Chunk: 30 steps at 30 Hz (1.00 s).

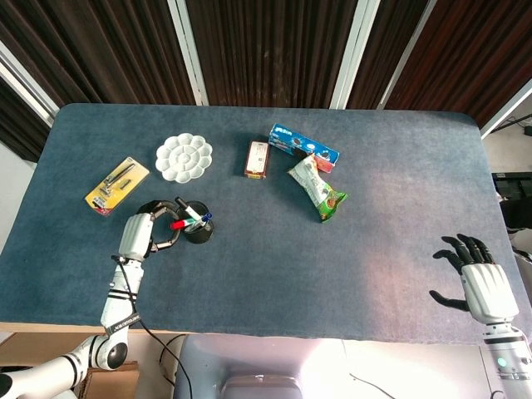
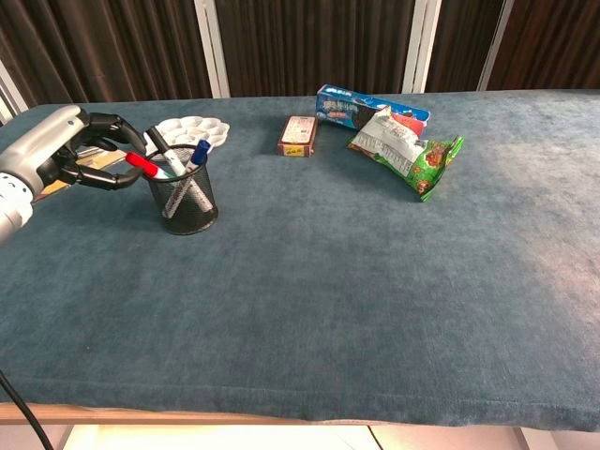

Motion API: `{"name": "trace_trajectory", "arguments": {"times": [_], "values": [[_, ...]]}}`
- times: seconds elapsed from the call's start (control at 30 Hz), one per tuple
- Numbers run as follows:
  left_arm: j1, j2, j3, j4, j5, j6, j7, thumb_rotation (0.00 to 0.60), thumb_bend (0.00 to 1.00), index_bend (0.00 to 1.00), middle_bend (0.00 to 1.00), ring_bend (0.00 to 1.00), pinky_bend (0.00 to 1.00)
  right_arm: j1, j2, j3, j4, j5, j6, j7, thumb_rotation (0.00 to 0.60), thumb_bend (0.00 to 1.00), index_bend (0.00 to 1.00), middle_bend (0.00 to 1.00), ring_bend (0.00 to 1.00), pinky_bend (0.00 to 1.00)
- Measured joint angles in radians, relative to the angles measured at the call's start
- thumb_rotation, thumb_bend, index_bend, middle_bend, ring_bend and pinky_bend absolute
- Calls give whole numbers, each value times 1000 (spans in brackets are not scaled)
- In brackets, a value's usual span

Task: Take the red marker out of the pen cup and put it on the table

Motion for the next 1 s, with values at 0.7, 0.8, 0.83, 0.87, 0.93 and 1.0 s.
{"name": "trace_trajectory", "arguments": {"times": [0.7, 0.8, 0.83, 0.87, 0.93, 1.0], "values": [[-1, 4, 2, -7, 5, 29, -18, 600, 337, 706, 455, 322, 247, 0, 0, -1, 3, -3, 1, 10, 600, 153, 479, 287, 141, 229], [1, 10, 4, -18, 10, 36, -16, 600, 336, 706, 483, 342, 259, 0, 0, -1, 3, -4, 1, 11, 600, 152, 479, 287, 141, 229], [1, 13, 5, -23, 13, 39, -15, 600, 336, 706, 497, 353, 270, 0, 0, -1, 3, -3, 1, 11, 600, 152, 479, 286, 141, 229], [2, 17, 6, -31, 17, 44, -12, 600, 336, 706, 515, 368, 287, 0, 0, 0, 3, -3, 1, 11, 600, 152, 479, 286, 141, 229], [5, 27, 10, -45, 24, 52, -7, 600, 336, 704, 557, 398, 315, 0, 0, 0, 3, -3, 1, 12, 600, 152, 479, 287, 141, 229], [10, 42, 14, -65, 35, 65, 1, 600, 336, 704, 608, 435, 324, 0, 0, -1, 3, -4, 1, 13, 600, 152, 479, 287, 141, 229]]}}
